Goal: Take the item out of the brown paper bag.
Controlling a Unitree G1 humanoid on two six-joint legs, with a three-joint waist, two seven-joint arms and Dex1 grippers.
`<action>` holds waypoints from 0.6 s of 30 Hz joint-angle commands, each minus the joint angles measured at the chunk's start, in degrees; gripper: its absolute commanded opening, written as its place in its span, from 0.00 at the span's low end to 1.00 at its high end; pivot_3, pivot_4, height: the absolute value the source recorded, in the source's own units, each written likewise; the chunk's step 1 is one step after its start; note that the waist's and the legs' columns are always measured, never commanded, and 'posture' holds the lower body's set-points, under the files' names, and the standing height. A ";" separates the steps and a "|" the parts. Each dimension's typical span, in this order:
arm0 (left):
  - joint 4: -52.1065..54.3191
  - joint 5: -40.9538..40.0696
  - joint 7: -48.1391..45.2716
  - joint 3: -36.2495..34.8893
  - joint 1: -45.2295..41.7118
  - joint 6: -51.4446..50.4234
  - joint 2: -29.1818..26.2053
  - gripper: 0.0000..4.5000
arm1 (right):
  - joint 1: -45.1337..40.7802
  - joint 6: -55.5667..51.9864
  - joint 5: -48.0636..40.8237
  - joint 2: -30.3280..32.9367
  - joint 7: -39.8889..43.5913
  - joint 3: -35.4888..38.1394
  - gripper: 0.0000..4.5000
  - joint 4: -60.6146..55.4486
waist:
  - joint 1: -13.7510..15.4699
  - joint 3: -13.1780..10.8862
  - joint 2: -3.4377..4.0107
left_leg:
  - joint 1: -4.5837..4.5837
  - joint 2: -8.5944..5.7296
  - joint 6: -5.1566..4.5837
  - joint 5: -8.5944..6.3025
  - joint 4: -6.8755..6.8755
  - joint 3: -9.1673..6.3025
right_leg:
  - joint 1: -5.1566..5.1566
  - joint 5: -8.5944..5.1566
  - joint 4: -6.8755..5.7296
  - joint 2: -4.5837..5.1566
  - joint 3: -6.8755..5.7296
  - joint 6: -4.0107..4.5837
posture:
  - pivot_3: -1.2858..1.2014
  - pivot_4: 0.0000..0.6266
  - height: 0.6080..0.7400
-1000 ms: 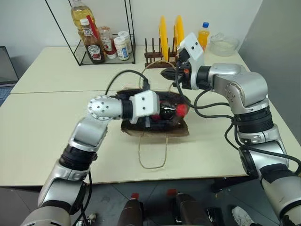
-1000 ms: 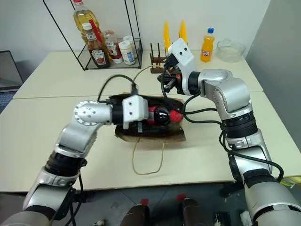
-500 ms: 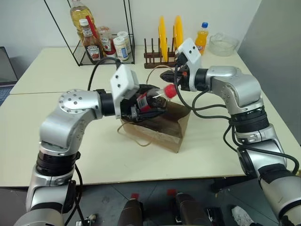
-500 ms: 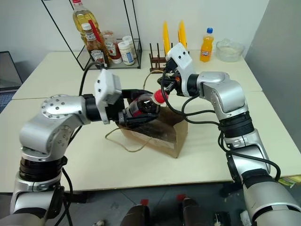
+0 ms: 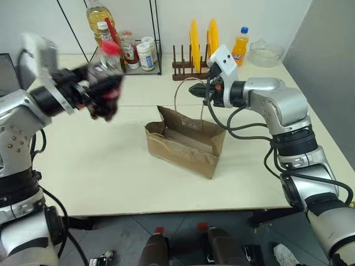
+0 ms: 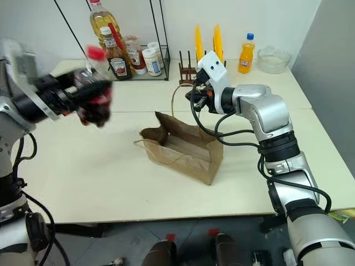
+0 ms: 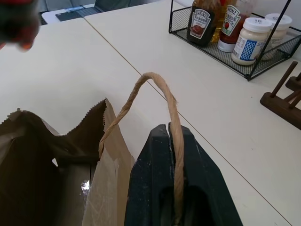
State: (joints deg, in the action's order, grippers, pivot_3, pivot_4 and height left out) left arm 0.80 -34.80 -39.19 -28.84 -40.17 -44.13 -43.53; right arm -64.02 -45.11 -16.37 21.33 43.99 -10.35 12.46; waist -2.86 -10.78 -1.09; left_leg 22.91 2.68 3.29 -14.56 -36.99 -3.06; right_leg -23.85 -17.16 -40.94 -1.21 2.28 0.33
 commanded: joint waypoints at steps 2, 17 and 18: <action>-5.36 9.62 8.04 -1.05 7.31 14.41 2.44 0.73 | -0.95 1.92 0.63 0.26 0.65 0.47 0.00 -1.81 | -0.13 0.00 0.01 | -0.03 -0.02 0.00 0.00 0.05 0.08 | -0.01 0.00 0.03 0.17 0.05 0.00 | 0.52 0.24 1.00; -21.97 20.06 17.59 4.13 15.99 41.02 12.68 1.00 | -1.63 2.74 2.11 0.01 1.25 0.59 0.00 -0.52 | 1.04 -0.02 -0.53 | 0.14 -0.09 0.04 0.01 0.01 0.13 | -0.20 0.08 -0.02 0.37 0.03 -0.09 | 0.52 0.24 1.00; -21.38 19.84 17.65 4.09 16.37 40.87 12.77 1.00 | -1.59 2.66 2.13 0.07 1.19 0.63 0.00 -0.62 | 1.03 -0.02 -0.53 | 0.15 -0.08 0.04 0.01 0.01 0.12 | -0.20 0.08 -0.02 0.37 0.01 -0.09 | 0.52 0.24 1.00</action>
State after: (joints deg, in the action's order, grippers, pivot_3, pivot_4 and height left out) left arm -22.84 -14.65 -21.88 -24.49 -24.06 -4.56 -30.14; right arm -64.04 -43.11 -14.53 21.12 44.98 -10.67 12.74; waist -1.83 -10.79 -1.63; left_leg 23.06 2.60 3.33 -14.56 -36.98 -2.94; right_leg -24.05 -17.07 -40.96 -0.85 2.28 0.25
